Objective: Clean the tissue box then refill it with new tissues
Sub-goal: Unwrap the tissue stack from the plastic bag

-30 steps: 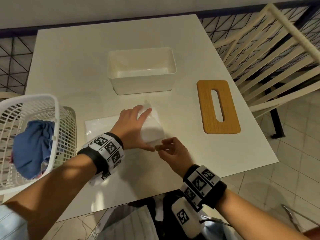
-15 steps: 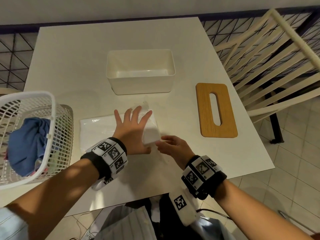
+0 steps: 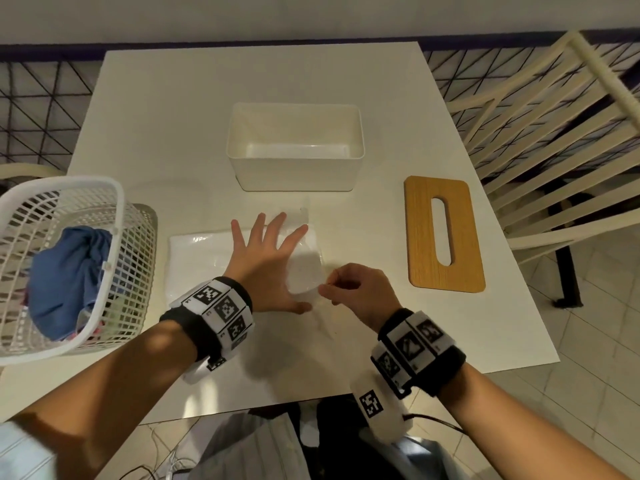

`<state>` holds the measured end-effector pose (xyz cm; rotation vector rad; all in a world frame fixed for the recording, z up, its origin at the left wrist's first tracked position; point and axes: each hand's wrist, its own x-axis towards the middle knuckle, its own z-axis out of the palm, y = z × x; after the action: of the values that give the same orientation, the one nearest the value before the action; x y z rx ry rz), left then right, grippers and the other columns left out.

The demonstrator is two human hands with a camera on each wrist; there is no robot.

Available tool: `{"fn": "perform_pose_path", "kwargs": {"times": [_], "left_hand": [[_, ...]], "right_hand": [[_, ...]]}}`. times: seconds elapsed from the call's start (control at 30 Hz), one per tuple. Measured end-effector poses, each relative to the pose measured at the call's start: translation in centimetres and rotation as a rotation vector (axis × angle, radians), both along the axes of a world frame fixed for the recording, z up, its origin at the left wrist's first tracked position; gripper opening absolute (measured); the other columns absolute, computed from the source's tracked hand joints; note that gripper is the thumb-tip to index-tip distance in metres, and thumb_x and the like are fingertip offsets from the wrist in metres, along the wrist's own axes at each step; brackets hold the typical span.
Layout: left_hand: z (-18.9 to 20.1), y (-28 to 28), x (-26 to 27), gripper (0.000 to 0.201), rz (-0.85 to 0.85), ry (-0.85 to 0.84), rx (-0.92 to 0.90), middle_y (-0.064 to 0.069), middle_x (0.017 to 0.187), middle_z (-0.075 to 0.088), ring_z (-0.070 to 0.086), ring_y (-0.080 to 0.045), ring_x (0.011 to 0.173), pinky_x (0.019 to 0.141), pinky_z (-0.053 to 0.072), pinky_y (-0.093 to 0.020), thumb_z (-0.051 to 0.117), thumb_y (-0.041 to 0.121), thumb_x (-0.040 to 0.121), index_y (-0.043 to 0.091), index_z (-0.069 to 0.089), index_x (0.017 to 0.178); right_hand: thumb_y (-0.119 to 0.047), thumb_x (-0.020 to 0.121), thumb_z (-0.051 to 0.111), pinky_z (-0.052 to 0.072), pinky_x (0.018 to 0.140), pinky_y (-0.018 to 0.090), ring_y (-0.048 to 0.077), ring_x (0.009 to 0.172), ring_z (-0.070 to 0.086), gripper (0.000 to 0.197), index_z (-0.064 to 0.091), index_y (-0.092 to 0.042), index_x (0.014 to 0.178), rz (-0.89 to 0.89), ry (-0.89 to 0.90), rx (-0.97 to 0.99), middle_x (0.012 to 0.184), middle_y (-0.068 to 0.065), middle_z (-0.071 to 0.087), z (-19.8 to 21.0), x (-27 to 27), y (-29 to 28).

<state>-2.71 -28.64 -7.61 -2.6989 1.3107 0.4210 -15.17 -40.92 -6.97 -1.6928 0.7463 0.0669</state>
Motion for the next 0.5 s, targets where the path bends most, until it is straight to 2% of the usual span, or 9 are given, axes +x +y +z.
{"fn": "perform_pose_path", "kwargs": {"times": [0.07, 0.1, 0.13, 0.2, 0.27, 0.33, 0.4, 0.43, 0.5], "left_hand": [[0.0, -0.1, -0.2, 0.127, 0.012, -0.002, -0.015, -0.012, 0.156, 0.006, 0.006, -0.037, 0.143, 0.108, 0.002, -0.067, 0.062, 0.079, 0.048, 0.027, 0.003, 0.148], [0.0, -0.2, -0.3, 0.126, 0.014, -0.006, -0.022, -0.012, 0.156, 0.009, 0.009, -0.036, 0.143, 0.108, 0.003, -0.067, 0.063, 0.078, 0.048, 0.027, 0.005, 0.148], [0.0, -0.3, -0.4, 0.127, 0.014, -0.011, -0.023, -0.012, 0.155, 0.012, 0.013, -0.036, 0.142, 0.108, 0.004, -0.067, 0.064, 0.077, 0.047, 0.026, 0.007, 0.148], [-0.1, -0.3, -0.4, 0.132, -0.005, -0.029, -0.001, -0.012, 0.154, 0.016, 0.02, -0.035, 0.14, 0.108, 0.008, -0.067, 0.065, 0.08, 0.043, 0.024, 0.007, 0.148], [-0.2, -0.2, 0.0, 0.141, -0.04, -0.035, 0.028, -0.012, 0.154, 0.016, 0.023, -0.036, 0.138, 0.108, 0.011, -0.068, 0.063, 0.084, 0.035, 0.022, 0.006, 0.148], [-0.1, 0.0, 0.6, 0.144, -0.062, 0.0, 0.031, -0.013, 0.155, 0.015, 0.022, -0.037, 0.138, 0.106, 0.009, -0.068, 0.059, 0.088, 0.032, 0.021, 0.005, 0.148], [0.1, 0.0, 0.8, 0.139, -0.074, 0.003, 0.025, -0.013, 0.154, 0.018, 0.025, -0.037, 0.137, 0.106, 0.01, -0.068, 0.059, 0.087, 0.037, 0.021, 0.007, 0.148], [0.1, 0.0, 0.8, 0.135, -0.078, -0.014, 0.013, -0.015, 0.152, 0.023, 0.029, -0.038, 0.135, 0.105, 0.013, -0.068, 0.062, 0.083, 0.04, 0.02, 0.012, 0.148], [-0.2, 0.0, 0.6, 0.125, -0.08, -0.038, -0.021, -0.019, 0.143, 0.037, 0.042, -0.041, 0.124, 0.102, 0.022, -0.067, 0.07, 0.069, 0.041, 0.017, 0.025, 0.145]], "right_hand": [[-0.013, 0.078, 0.068, 0.045, 0.062, 0.005, 0.001, 0.066, 0.054, 0.012, 0.06, -0.019, 0.072, 0.016, -0.05, -0.157, 0.071, -0.011, 0.058, -0.2, -0.7, 1.0], [-0.011, 0.079, 0.067, 0.045, 0.063, 0.005, 0.002, 0.069, 0.054, 0.006, 0.063, -0.015, 0.077, 0.045, -0.076, -0.184, 0.075, -0.008, 0.06, -0.3, -0.9, 1.6], [-0.009, 0.081, 0.065, 0.047, 0.065, 0.008, 0.007, 0.072, 0.056, 0.003, 0.065, -0.01, 0.083, 0.097, -0.109, -0.216, 0.08, -0.002, 0.063, -0.5, -1.0, 2.2], [-0.001, 0.079, 0.063, 0.049, 0.07, 0.015, 0.018, 0.074, 0.061, 0.013, 0.069, -0.002, 0.091, 0.21, -0.219, -0.337, 0.087, 0.011, 0.068, -0.7, -1.1, 3.2], [0.002, 0.075, 0.06, 0.048, 0.075, 0.018, 0.022, 0.073, 0.065, 0.023, 0.07, 0.002, 0.096, 0.265, -0.328, -0.399, 0.088, 0.018, 0.072, -1.3, -1.3, 3.8], [0.004, 0.076, 0.057, 0.046, 0.081, 0.016, 0.016, 0.083, 0.064, 0.029, 0.069, 0.001, 0.103, 0.293, -0.353, -0.391, 0.099, 0.016, 0.072, -1.6, -1.5, 4.1], [0.007, 0.082, 0.053, 0.045, 0.082, 0.007, 0.007, 0.089, 0.061, 0.031, 0.067, -0.003, 0.108, 0.283, -0.257, -0.282, 0.108, 0.006, 0.068, -1.5, -1.9, 3.6], [0.008, 0.083, 0.051, 0.045, 0.078, 0.004, 0.005, 0.084, 0.061, 0.029, 0.067, -0.002, 0.106, 0.274, -0.192, -0.206, 0.104, 0.003, 0.067, -1.4, -1.9, 3.0], [0.005, 0.087, 0.049, 0.049, 0.07, 0.01, 0.007, 0.072, 0.06, 0.022, 0.065, 0.001, 0.101, 0.151, -0.124, -0.094, 0.089, 0.002, 0.065, -1.3, -1.7, 1.5]]}}
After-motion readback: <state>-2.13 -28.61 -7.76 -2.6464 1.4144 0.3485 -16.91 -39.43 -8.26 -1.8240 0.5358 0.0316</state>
